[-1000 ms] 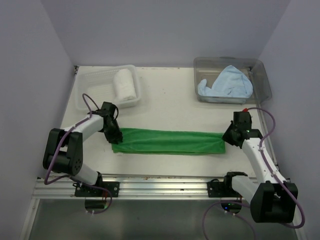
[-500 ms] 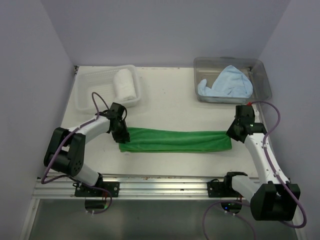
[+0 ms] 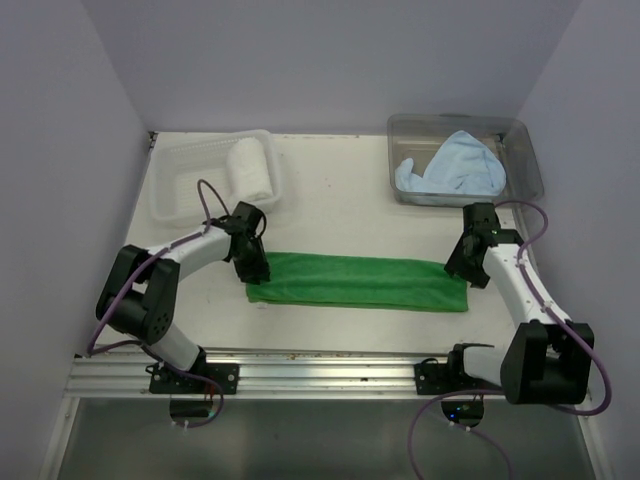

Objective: Roll the towels
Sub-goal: Fold the towel

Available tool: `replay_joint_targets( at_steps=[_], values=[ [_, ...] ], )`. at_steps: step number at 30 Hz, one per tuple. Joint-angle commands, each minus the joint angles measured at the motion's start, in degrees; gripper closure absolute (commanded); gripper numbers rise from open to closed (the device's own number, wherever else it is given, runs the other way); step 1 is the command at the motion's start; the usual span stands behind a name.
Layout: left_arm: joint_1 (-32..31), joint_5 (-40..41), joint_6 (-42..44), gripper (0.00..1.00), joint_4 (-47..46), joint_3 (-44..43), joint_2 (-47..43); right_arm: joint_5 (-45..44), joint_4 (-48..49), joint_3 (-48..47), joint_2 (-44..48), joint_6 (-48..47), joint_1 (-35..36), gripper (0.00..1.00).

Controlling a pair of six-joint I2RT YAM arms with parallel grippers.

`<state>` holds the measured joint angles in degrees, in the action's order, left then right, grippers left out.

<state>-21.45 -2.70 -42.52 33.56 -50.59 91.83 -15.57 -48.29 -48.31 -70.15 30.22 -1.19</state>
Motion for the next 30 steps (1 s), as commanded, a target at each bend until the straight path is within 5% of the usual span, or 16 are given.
replay_joint_targets(
  at_steps=[1, 9, 15, 30],
  values=[
    [0.6, 5.3, 0.2, 0.64, -1.7, 1.5, 3.0, -1.5, 1.5, -0.9, -1.0, 0.0, -0.2, 0.47],
    [6.2, 4.8, 2.3, 0.64, -2.6, 4.7, 3.0, 4.5, 6.4, 0.7, -5.6, -1.5, -0.3, 0.59],
    [9.7, 4.3, 2.5, 0.64, -2.4, 7.4, 0.7, 10.0, 8.9, 2.9, -6.7, -2.3, -0.2, 0.78],
    [12.1, 5.3, 4.4, 0.64, 0.9, 8.5, -2.8, 14.7, 9.7, 9.0, -8.9, 2.8, 0.8, 0.79]
  ],
)
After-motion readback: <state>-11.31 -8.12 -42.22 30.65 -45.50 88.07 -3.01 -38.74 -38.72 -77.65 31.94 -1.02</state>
